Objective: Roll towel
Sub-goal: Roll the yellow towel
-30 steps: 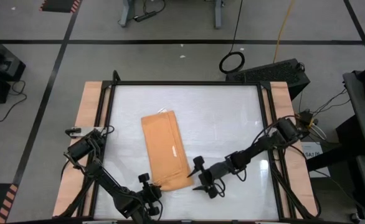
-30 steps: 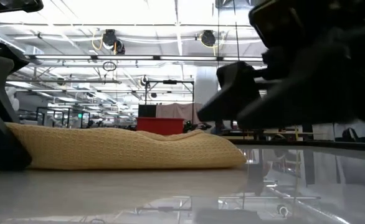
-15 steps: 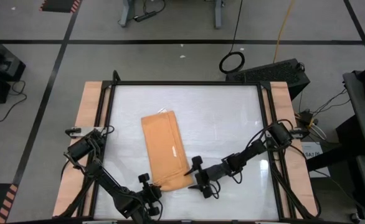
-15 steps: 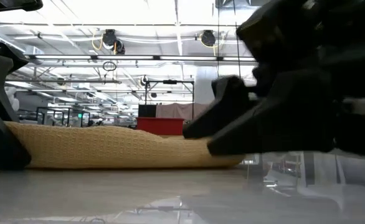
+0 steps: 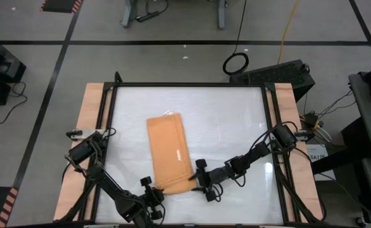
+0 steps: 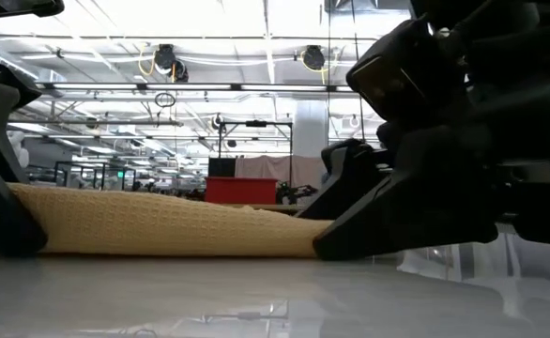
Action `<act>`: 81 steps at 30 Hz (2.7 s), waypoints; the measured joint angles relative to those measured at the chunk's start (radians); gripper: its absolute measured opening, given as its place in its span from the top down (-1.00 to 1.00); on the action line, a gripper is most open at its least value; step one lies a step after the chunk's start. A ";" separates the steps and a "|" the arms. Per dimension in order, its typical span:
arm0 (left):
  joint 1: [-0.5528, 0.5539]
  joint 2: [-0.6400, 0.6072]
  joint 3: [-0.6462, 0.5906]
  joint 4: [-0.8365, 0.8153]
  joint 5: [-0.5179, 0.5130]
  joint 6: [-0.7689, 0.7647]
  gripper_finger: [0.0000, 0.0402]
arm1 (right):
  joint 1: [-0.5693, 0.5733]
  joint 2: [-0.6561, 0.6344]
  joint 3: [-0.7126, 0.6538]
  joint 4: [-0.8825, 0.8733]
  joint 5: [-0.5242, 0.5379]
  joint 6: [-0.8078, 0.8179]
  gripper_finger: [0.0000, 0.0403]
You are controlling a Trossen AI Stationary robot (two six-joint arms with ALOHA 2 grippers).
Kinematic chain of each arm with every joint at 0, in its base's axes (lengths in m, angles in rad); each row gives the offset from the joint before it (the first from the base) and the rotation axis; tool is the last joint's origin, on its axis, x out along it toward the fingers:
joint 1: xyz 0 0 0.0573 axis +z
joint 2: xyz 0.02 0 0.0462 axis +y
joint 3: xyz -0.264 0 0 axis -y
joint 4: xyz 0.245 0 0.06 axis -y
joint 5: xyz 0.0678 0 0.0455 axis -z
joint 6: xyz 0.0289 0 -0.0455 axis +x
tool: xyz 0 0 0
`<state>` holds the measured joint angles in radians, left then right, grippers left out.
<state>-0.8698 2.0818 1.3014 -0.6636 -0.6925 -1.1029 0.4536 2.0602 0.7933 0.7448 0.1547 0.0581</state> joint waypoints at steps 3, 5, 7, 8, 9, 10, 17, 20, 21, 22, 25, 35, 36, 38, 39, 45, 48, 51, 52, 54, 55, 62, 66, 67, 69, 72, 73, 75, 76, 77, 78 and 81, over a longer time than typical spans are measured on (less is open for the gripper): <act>-0.001 0.000 0.000 0.007 -0.015 -0.015 0.76 | 0.000 0.000 0.000 -0.008 0.002 0.024 0.12; -0.002 0.000 0.000 0.013 -0.015 -0.016 0.68 | -0.001 0.000 0.000 -0.011 0.008 0.040 0.28; -0.007 0.000 0.004 0.013 -0.017 -0.017 0.58 | -0.002 0.000 0.000 -0.009 0.009 0.059 0.44; -0.010 0.000 0.012 0.014 -0.018 -0.014 0.52 | -0.002 0.000 -0.001 -0.007 0.010 0.065 0.52; -0.013 0.000 0.023 0.009 -0.020 -0.012 0.45 | -0.002 0.000 -0.001 -0.006 0.011 0.066 0.59; -0.017 0.000 0.040 -0.010 -0.034 -0.011 0.39 | -0.002 -0.001 -0.001 -0.006 0.010 0.068 0.67; -0.052 0.000 0.167 -0.081 -0.206 0.070 -0.01 | -0.023 -0.013 -0.003 -0.011 -0.050 0.139 0.95; -0.064 0.004 0.173 0.007 -0.227 0.161 -0.08 | -0.038 -0.013 -0.003 -0.013 -0.064 0.188 0.89; -0.068 0.012 0.170 0.029 -0.229 0.170 -0.09 | -0.044 -0.013 -0.003 -0.012 -0.075 0.203 0.87; -0.070 0.023 0.168 0.032 -0.231 0.169 -0.10 | -0.050 -0.013 -0.003 -0.010 -0.093 0.215 0.85; -0.068 0.087 0.165 0.013 -0.233 0.168 -0.10 | -0.068 -0.013 -0.003 0.000 -0.139 0.248 0.83; -0.064 0.167 0.171 -0.085 -0.418 0.231 -0.10 | -0.102 -0.013 -0.003 0.013 -0.262 0.299 0.89; -0.054 0.164 0.173 -0.103 -0.425 0.249 -0.10 | -0.103 -0.013 -0.003 0.015 -0.261 0.302 0.89; -0.038 0.165 0.180 -0.123 -0.400 0.231 -0.10 | -0.106 -0.013 -0.003 0.024 -0.267 0.307 0.89; -0.031 0.164 0.184 -0.146 -0.371 0.203 -0.10 | -0.108 -0.013 -0.003 0.029 -0.268 0.309 0.89; 0.021 0.142 0.196 -0.192 -0.186 0.091 -0.10 | -0.113 -0.012 -0.004 0.038 -0.283 0.308 0.89; 0.019 0.100 0.196 -0.190 -0.168 0.097 -0.10 | -0.113 -0.012 -0.004 0.034 -0.286 0.307 0.89; 0.010 0.046 0.196 -0.187 -0.143 0.124 -0.10 | -0.113 -0.012 -0.004 0.033 -0.287 0.305 0.89; 0.010 0.032 0.196 -0.187 -0.123 0.125 -0.10 | -0.113 -0.012 -0.004 0.033 -0.287 0.305 0.89; 0.010 0.015 0.196 -0.179 -0.078 0.143 -0.10 | -0.114 -0.012 -0.004 0.034 -0.287 0.305 0.89; 0.009 0.014 0.196 -0.169 -0.061 0.149 -0.10 | -0.114 -0.012 -0.004 0.034 -0.287 0.306 0.89; 0.010 0.046 0.179 -0.140 -0.012 0.141 -0.10 | -0.114 -0.012 -0.004 0.037 -0.287 0.306 0.89; 0.013 0.050 0.153 -0.105 -0.018 0.143 -0.10 | -0.114 -0.012 -0.004 0.036 -0.288 0.304 0.89; 0.013 0.050 0.152 -0.114 -0.023 0.143 -0.10 | -0.114 -0.012 -0.004 0.034 -0.288 0.302 0.89; 0.014 0.050 0.151 -0.122 -0.031 0.147 -0.07 | -0.114 -0.012 -0.003 0.034 -0.291 0.300 0.89; 0.020 0.049 0.149 -0.143 -0.009 0.158 0.06 | -0.114 -0.012 -0.003 0.034 -0.292 0.300 0.89; 0.024 0.050 0.146 -0.139 0.009 0.169 0.14 | -0.114 -0.012 -0.003 0.035 -0.291 0.300 0.89; 0.029 0.049 0.140 -0.140 0.021 0.170 0.34 | -0.114 -0.012 -0.003 0.037 -0.292 0.300 0.89; 0.032 0.049 0.136 -0.137 0.024 0.170 0.47 | -0.115 -0.012 -0.003 0.037 -0.292 0.300 0.89; 0.035 0.049 0.130 -0.137 0.024 0.167 0.59 | -0.115 -0.012 -0.003 0.037 -0.292 0.300 0.88; 0.037 0.049 0.125 -0.140 0.021 0.163 0.72 | -0.115 -0.012 -0.003 0.037 -0.292 0.300 0.88; 0.039 0.044 0.120 -0.165 0.001 0.125 0.93 | -0.115 -0.012 -0.003 0.037 -0.313 0.298 0.88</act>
<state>-0.8312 2.1261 1.4218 -0.8291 -0.6917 -0.9774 0.3382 2.0480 0.7898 0.7818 -0.1582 0.3564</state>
